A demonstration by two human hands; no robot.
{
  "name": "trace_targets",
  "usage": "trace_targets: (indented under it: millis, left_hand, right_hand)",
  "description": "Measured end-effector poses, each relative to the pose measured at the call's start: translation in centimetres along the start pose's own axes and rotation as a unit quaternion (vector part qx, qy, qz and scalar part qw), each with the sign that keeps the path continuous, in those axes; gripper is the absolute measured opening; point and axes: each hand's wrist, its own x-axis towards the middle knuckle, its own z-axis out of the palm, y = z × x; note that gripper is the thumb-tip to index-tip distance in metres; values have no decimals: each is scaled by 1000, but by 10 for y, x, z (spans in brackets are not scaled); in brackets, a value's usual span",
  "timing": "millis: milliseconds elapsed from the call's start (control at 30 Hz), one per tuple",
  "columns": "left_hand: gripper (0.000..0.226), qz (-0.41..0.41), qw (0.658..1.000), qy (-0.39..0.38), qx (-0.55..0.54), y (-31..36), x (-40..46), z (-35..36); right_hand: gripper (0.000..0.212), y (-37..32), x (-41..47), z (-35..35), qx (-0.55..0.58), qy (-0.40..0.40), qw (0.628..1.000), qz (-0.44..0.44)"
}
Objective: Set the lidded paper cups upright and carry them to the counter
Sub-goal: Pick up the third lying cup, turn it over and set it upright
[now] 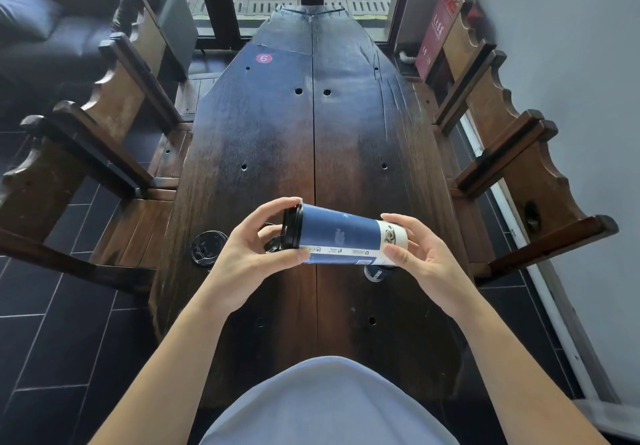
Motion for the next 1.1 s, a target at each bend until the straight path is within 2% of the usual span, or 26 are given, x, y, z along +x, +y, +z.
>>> trace_targets:
  millis: [100,467,700,867,967,1100]
  left_hand:
    - [65,-7,1000,14,-2,-1,1,-1]
    - [69,-43,999,7,-13,-2,4,-1]
    - [76,-27,991,76,-104,4,19,24]
    - [81,-46,989,92,-109,9,33,47]
    - [70,-59,987,94,-114,12,37,47]
    - [69,-90,986,78,-114,13,37,44]
  right_hand:
    - [60,1,-1,0,-9,-9,1000,-7]
    - [54,9,-6,3,-40,-16,999,23]
    - [64,9,-9,33,-98,-139,979,116]
    - [84,8,1,67,-104,-133,979,114]
    - [85,8,4,77,-88,-112,983,112]
    - [87,12,5,76,-91,-106,984,114]
